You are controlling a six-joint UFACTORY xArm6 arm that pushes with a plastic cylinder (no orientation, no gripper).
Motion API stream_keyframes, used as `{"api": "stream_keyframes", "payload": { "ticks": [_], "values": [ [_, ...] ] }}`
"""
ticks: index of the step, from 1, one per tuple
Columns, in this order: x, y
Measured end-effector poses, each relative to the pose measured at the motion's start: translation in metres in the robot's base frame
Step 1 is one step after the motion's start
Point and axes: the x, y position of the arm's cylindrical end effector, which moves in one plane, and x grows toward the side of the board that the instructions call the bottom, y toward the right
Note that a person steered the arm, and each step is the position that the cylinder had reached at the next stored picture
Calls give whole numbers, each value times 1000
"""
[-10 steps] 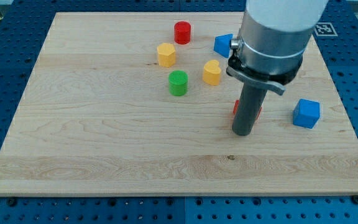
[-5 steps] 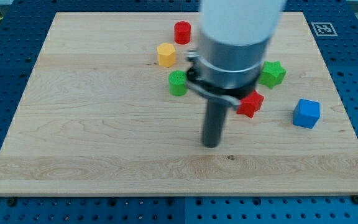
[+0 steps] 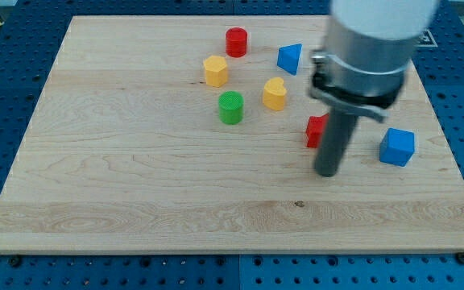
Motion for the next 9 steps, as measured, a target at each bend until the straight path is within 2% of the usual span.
{"api": "stream_keyframes", "payload": {
  "ticks": [1,3,6,9],
  "values": [
    [0,48],
    [3,49],
    [-23,47],
    [-56,20]
  ]
}}
